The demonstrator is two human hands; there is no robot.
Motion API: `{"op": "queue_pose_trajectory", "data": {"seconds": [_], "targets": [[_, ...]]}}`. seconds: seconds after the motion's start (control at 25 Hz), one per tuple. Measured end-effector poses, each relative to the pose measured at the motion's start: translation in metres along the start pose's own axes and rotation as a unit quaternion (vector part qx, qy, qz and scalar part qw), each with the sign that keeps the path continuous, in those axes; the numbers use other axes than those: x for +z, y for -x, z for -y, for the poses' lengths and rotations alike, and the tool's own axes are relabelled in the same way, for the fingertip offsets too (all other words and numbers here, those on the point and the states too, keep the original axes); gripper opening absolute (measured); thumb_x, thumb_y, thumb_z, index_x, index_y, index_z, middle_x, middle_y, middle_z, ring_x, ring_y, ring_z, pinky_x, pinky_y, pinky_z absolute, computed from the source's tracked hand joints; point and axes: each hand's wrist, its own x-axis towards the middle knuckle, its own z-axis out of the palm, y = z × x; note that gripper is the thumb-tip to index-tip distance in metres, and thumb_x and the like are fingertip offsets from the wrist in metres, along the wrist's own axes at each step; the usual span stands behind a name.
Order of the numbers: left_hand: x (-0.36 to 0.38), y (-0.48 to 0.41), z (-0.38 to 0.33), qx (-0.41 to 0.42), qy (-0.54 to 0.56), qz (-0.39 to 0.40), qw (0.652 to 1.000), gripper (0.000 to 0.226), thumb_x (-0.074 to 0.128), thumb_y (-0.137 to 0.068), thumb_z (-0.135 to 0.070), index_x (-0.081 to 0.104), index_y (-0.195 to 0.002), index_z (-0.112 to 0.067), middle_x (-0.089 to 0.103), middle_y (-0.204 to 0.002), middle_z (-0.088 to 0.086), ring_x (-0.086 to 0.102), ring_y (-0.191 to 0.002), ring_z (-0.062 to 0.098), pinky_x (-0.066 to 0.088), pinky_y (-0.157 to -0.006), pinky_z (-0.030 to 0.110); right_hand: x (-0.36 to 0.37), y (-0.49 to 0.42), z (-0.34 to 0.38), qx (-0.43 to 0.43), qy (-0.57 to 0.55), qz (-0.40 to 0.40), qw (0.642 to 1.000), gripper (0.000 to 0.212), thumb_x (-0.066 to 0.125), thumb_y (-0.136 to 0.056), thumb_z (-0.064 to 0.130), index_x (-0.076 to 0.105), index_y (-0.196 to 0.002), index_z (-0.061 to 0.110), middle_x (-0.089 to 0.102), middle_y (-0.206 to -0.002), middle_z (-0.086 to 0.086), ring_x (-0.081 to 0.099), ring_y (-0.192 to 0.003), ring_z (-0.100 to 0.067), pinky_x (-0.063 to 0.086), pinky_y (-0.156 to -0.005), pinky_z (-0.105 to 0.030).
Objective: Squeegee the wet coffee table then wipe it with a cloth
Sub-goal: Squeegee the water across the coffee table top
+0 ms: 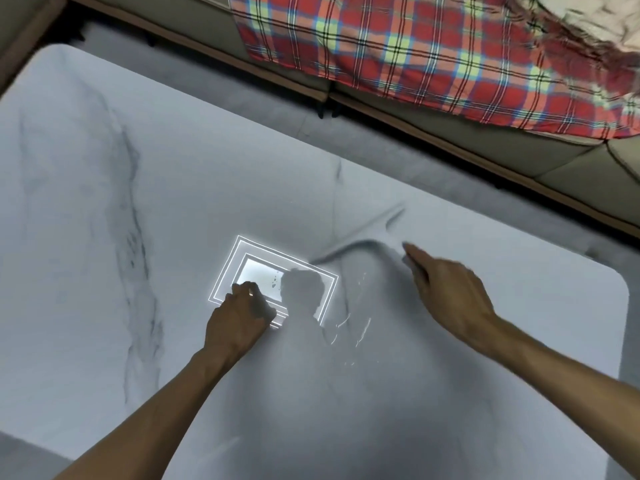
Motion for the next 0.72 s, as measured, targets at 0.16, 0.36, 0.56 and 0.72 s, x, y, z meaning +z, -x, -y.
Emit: {"op": "queue_pose_trajectory", "data": {"seconds": [0.16, 0.36, 0.56, 0.72], "targets": [[-0.009, 0.011, 0.040, 0.017, 0.021, -0.075, 0.997, 0.034, 0.044, -0.089, -0.006, 0.052, -0.122, -0.010, 0.060, -0.118, 0.010, 0.059, -0.103, 0.029, 0.042, -0.078, 0.031, 0.015, -0.099, 0.073, 0.051, -0.087, -0.020, 0.995, 0.034, 0.032, -0.100, 0.021, 0.039, -0.134, 0.021, 0.064, -0.107, -0.020, 0.055, -0.097, -0.045, 0.037, -0.073, -0.038], [0.003, 0.014, 0.092, 0.003, -0.017, 0.000, 1.000, 0.054, 0.050, -0.078, 0.001, 0.041, -0.131, -0.009, 0.040, -0.121, 0.014, 0.045, -0.108, 0.032, 0.037, -0.067, 0.032, 0.059, -0.091, 0.140, -0.011, -0.079, -0.012, 0.997, 0.053, 0.037, -0.098, 0.013, 0.026, -0.148, 0.024, 0.063, -0.098, -0.022, 0.058, -0.090, -0.041, 0.035, -0.068, -0.034], [0.008, 0.013, 0.100, -0.020, 0.019, 0.042, 0.999, 0.059, 0.055, -0.082, -0.004, 0.036, -0.137, -0.010, 0.030, -0.140, 0.021, 0.037, -0.123, 0.036, 0.042, -0.079, 0.035, 0.083, -0.001, 0.103, -0.135, 0.015, 0.093, 0.986, 0.064, 0.038, -0.097, 0.017, 0.012, -0.151, 0.038, 0.057, -0.090, -0.008, 0.061, -0.077, -0.032, 0.050, -0.069, -0.037], [0.009, 0.018, 0.098, -0.002, -0.008, 0.046, 0.999, 0.053, 0.054, -0.082, -0.005, 0.038, -0.133, -0.007, 0.033, -0.136, 0.023, 0.038, -0.116, 0.035, 0.038, -0.074, 0.032, 0.068, 0.054, 0.026, -0.175, 0.108, 0.123, 0.971, 0.060, 0.036, -0.097, 0.028, 0.011, -0.149, 0.046, 0.045, -0.080, 0.001, 0.060, -0.066, -0.029, 0.041, -0.057, -0.033]]}}
